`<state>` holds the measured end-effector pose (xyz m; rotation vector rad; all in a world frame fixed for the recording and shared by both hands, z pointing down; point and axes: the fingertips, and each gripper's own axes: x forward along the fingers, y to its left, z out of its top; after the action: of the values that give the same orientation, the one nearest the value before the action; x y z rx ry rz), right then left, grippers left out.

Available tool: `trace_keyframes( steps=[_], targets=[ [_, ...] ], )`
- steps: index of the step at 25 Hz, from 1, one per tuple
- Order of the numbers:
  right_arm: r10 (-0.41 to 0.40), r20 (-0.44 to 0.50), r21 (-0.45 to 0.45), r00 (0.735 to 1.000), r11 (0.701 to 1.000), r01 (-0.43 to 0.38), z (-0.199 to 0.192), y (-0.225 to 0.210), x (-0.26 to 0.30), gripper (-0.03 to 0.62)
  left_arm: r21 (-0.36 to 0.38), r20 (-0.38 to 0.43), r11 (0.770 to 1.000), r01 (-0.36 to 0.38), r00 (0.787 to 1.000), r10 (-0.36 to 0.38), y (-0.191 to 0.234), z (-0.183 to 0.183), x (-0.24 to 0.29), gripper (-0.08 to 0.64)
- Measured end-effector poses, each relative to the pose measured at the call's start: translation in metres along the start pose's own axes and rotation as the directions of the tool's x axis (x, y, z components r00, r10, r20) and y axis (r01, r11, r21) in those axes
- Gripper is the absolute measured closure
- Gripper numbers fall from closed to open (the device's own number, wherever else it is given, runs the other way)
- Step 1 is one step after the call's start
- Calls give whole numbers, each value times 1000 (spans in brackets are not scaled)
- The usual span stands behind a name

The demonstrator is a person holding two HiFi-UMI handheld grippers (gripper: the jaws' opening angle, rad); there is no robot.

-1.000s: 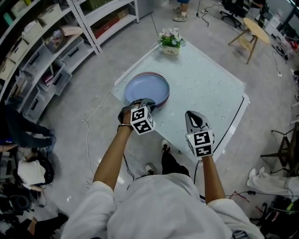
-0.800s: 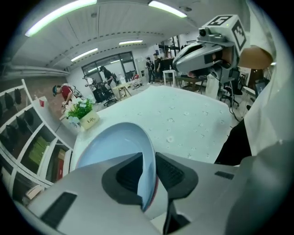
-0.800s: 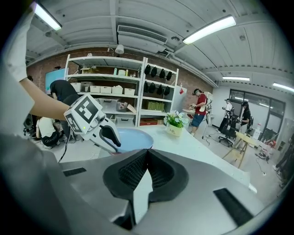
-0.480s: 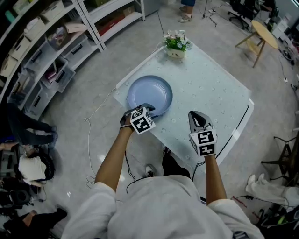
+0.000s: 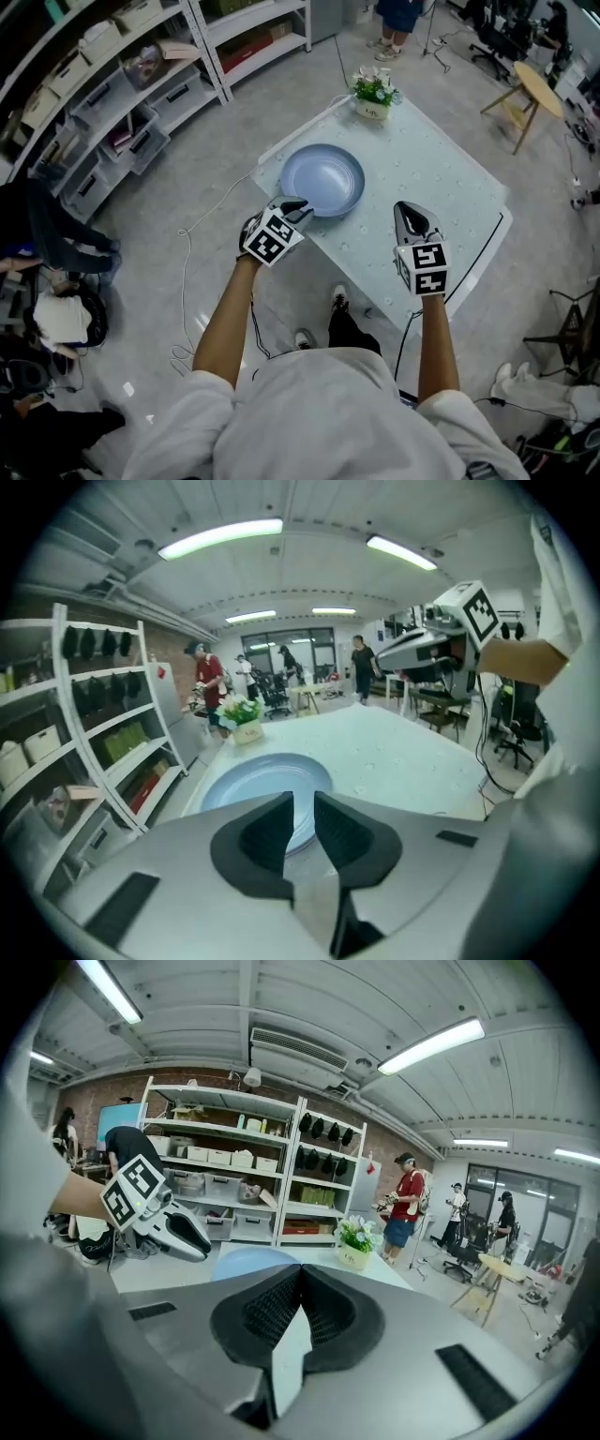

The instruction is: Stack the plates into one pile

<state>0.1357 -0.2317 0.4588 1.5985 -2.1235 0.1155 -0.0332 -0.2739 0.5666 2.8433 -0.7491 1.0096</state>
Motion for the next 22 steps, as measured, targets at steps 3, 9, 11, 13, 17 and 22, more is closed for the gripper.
trace_keyframes(
  steps=[3, 9, 11, 13, 17, 22],
  targets=[
    [-13, 33, -25, 999, 1000, 14, 21, 13, -15, 578, -101, 95, 992, -78, 992, 87, 12, 9, -51, 510],
    [-9, 101, -45, 995, 999, 14, 64, 52, -48, 578, -235, 234, 948, -214, 934, 269, 36, 21, -158, 540],
    [14, 123, -57, 992, 998, -7, 79, 67, -57, 578, -224, 257, 939, -263, 913, 317, 40, 27, -189, 540],
    [38, 140, -89, 989, 996, -25, 95, 82, -67, 578, -218, 290, 928, -303, 888, 358, 43, 38, -217, 540],
    [65, 177, -138, 982, 990, -41, 120, 100, -90, 578, -209, 362, 911, -356, 837, 410, 35, 63, -262, 540],
    [74, 236, -144, 969, 989, -40, 140, 108, -120, 580, -180, 430, 901, -394, 793, 432, 17, 88, -302, 540]
  ],
)
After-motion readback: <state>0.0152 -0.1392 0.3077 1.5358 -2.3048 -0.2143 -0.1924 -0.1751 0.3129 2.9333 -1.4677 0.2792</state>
